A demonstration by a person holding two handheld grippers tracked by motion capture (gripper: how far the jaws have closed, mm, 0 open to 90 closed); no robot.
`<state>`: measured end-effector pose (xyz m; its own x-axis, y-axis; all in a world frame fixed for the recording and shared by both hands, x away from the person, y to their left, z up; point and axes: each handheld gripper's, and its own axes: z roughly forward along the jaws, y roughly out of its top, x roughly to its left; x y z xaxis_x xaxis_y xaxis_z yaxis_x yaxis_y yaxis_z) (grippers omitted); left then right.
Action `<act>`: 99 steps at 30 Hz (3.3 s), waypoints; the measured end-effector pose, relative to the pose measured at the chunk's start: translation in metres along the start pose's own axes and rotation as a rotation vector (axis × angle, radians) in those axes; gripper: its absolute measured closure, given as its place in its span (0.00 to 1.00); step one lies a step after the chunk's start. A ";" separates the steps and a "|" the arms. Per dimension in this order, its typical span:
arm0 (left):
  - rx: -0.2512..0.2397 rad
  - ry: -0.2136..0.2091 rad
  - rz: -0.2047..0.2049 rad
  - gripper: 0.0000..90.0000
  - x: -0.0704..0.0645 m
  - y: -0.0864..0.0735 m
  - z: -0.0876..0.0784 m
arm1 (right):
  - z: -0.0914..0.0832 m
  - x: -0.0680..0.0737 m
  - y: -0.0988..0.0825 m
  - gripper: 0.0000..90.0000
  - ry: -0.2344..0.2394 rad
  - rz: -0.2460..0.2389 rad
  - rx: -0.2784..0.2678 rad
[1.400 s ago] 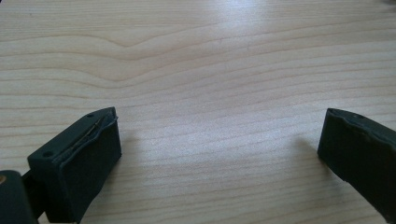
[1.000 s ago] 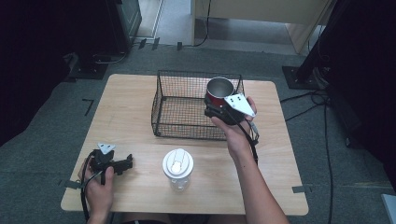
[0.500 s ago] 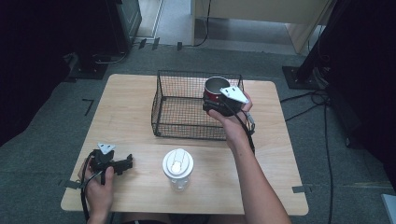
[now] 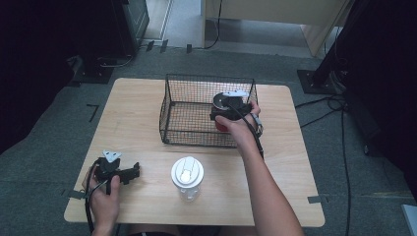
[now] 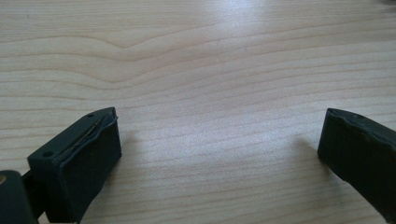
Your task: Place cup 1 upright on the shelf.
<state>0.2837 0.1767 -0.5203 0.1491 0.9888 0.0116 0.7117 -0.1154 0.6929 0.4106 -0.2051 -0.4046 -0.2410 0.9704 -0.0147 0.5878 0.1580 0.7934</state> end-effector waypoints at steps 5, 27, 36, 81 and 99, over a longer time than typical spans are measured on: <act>0.000 0.000 0.000 0.00 0.000 0.000 0.000 | 0.004 -0.001 0.000 0.08 0.008 0.021 0.017; 0.000 0.000 0.000 0.00 0.000 0.000 0.000 | 0.014 -0.007 0.002 0.08 0.010 0.091 0.017; 0.001 0.000 0.002 0.00 0.000 0.000 0.000 | 0.021 -0.005 0.002 0.08 0.008 0.105 -0.012; 0.000 -0.001 0.000 0.00 0.000 0.000 0.000 | 0.003 -0.005 0.000 0.00 0.011 0.090 -0.031; 0.001 -0.001 0.002 0.00 0.000 0.000 0.000 | -0.029 0.008 0.000 0.00 -0.007 0.061 -0.067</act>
<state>0.2839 0.1763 -0.5202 0.1507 0.9885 0.0122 0.7121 -0.1171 0.6923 0.3861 -0.2025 -0.3866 -0.2008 0.9791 0.0313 0.5481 0.0859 0.8320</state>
